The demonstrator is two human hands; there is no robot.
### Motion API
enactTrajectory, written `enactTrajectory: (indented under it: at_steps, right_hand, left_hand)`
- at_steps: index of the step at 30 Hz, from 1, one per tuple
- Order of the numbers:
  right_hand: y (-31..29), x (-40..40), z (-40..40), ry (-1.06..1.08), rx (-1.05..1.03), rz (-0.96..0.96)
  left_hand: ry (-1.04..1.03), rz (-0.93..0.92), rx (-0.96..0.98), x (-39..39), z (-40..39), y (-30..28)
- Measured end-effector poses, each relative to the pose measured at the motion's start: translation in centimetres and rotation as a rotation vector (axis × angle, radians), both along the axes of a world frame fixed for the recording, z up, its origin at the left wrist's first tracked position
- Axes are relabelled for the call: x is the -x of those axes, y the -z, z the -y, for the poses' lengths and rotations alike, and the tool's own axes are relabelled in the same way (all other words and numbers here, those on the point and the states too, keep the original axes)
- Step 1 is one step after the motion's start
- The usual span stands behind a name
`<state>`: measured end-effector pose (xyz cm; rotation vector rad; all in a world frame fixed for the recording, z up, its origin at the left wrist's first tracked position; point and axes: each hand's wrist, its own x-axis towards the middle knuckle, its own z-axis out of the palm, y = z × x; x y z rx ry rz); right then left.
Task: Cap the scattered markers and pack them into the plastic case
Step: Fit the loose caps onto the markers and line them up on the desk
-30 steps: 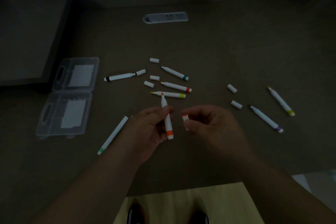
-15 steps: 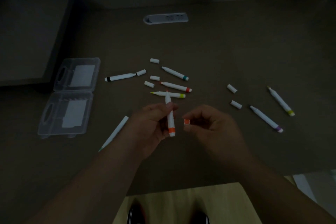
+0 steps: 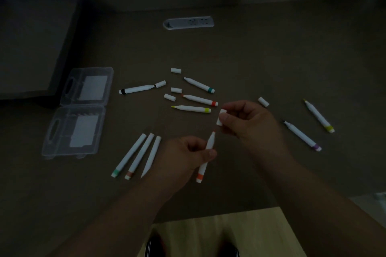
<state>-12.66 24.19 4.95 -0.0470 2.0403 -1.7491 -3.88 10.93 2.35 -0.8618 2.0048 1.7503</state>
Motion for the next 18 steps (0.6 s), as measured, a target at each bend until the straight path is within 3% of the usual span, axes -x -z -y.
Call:
enactTrajectory:
  at_steps: [18]
  right_hand:
    - [1.5,-2.6,0.4,-0.097,-0.143,-0.016]
  left_hand:
    - [-0.041,-0.039,-0.023,-0.9,-1.0,0.2]
